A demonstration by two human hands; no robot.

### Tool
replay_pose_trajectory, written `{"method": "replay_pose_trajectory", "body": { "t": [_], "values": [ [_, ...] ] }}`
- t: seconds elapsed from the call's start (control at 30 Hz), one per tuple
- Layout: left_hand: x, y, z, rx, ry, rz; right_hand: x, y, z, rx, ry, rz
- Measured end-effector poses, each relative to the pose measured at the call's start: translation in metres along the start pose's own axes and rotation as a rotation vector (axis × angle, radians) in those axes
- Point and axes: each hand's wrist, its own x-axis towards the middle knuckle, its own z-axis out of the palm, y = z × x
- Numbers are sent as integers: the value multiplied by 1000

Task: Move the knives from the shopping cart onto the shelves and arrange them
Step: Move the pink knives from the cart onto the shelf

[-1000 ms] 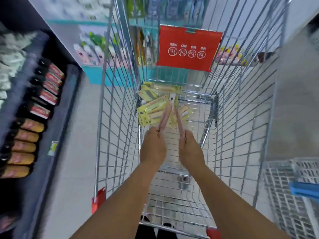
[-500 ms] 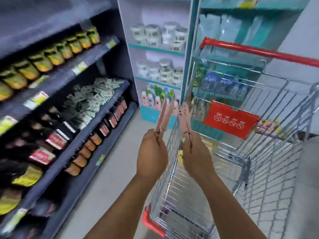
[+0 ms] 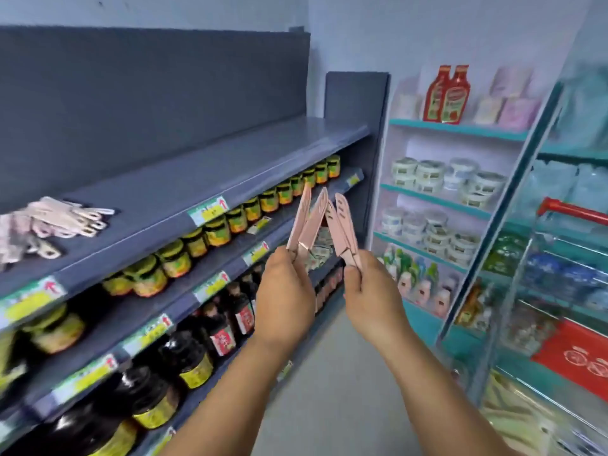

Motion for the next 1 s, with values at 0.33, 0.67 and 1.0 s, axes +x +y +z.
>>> {"method": "replay_pose_trajectory", "body": {
  "t": [0.33,0.67,1.0],
  "values": [
    [75,-75,-147,107,226,-55,40,-142,106,14,-124,-238],
    [139,-144,-235,330,369,-329,92,-234,209,-58,-339,-416],
    [204,-220,-269,648,343,-419,145,-295,324,-142,-547,-469]
  ]
}}
